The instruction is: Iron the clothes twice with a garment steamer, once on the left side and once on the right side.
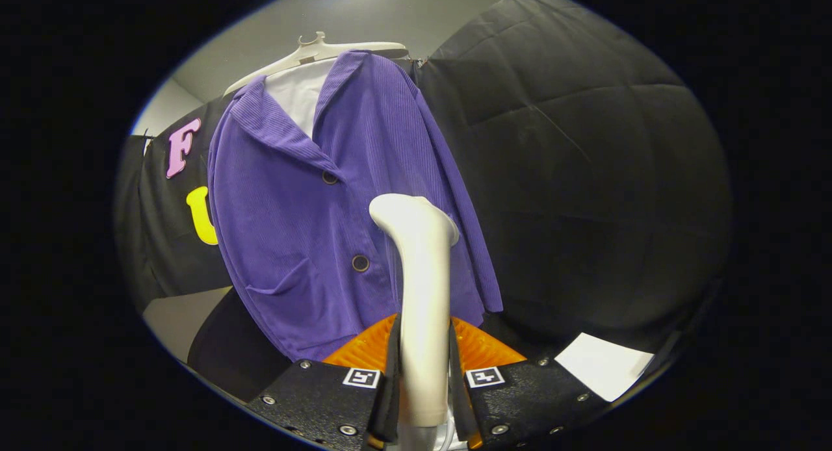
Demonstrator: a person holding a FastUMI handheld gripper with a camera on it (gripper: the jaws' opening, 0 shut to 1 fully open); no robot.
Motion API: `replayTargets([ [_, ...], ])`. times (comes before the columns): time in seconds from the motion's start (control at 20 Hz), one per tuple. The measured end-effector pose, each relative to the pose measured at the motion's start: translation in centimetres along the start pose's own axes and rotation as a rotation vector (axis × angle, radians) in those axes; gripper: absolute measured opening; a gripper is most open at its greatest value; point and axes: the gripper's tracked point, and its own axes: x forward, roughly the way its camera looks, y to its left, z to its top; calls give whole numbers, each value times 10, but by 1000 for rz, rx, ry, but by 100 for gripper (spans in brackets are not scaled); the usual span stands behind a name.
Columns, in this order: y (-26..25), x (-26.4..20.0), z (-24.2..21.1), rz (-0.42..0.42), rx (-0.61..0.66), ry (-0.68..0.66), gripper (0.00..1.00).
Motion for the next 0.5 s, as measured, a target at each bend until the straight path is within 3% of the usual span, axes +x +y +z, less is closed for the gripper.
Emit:
replayTargets([
  [0.5, -25, 7, -87, -37, -1, 155, 34],
])
